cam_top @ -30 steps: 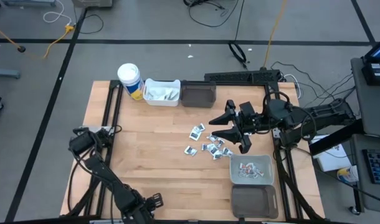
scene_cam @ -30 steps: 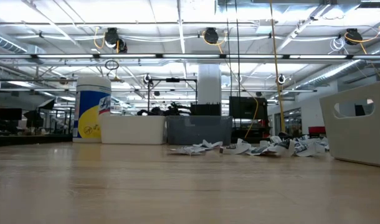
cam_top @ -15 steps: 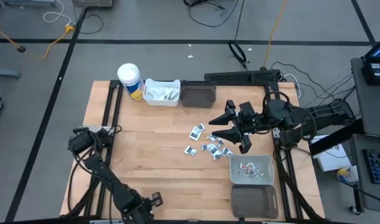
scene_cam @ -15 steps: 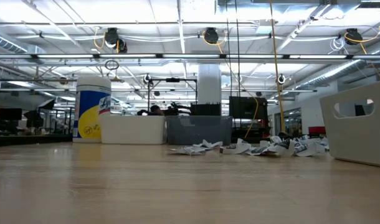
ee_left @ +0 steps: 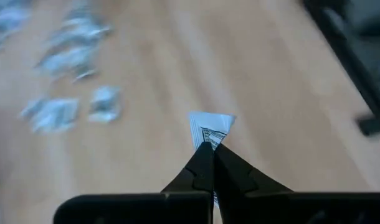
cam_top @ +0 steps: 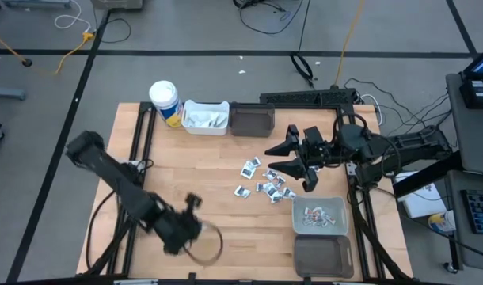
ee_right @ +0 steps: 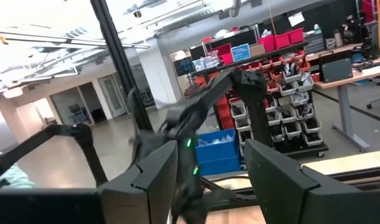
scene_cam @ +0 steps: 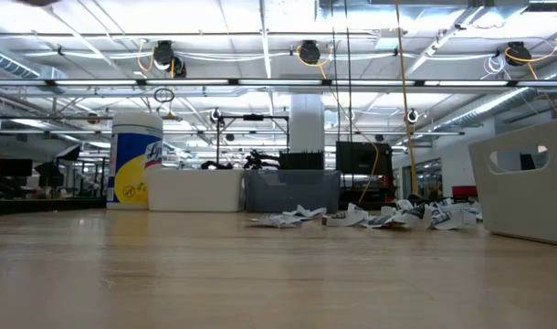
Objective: Pick & Place First Aid Supplies
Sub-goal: Put the orange ointment pack into the gray bin
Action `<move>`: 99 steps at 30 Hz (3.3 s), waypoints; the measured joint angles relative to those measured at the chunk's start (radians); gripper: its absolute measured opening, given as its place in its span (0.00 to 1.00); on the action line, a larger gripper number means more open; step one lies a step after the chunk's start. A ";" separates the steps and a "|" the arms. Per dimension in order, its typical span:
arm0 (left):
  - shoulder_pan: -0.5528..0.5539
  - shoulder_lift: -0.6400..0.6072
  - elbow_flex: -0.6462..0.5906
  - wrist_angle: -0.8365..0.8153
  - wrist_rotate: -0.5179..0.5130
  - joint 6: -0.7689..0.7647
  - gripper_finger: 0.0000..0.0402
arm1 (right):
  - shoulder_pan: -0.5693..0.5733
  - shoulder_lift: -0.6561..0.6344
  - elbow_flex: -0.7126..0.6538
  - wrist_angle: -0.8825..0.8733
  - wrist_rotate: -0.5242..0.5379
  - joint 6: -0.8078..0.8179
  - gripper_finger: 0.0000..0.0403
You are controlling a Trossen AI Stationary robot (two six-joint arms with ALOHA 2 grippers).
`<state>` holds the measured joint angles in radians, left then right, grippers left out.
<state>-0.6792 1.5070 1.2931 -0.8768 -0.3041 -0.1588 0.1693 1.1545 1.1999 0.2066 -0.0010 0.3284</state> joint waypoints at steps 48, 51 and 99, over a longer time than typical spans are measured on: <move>0.589 -0.053 0.353 0.797 -0.011 0.078 0.00 | -0.191 0.127 0.209 -0.159 -0.082 0.065 0.45; 0.589 -0.022 0.384 0.796 -0.007 0.079 0.00 | -0.191 0.116 0.209 -0.145 -0.083 0.054 0.45; 0.556 -0.083 0.400 0.707 0.076 -0.015 0.42 | -0.158 -0.067 0.209 -0.543 -0.120 0.095 0.00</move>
<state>-0.1229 1.4241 1.6928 -0.1701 -0.2281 -0.1734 0.0116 1.0871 1.4093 -0.3361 -0.1206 0.4233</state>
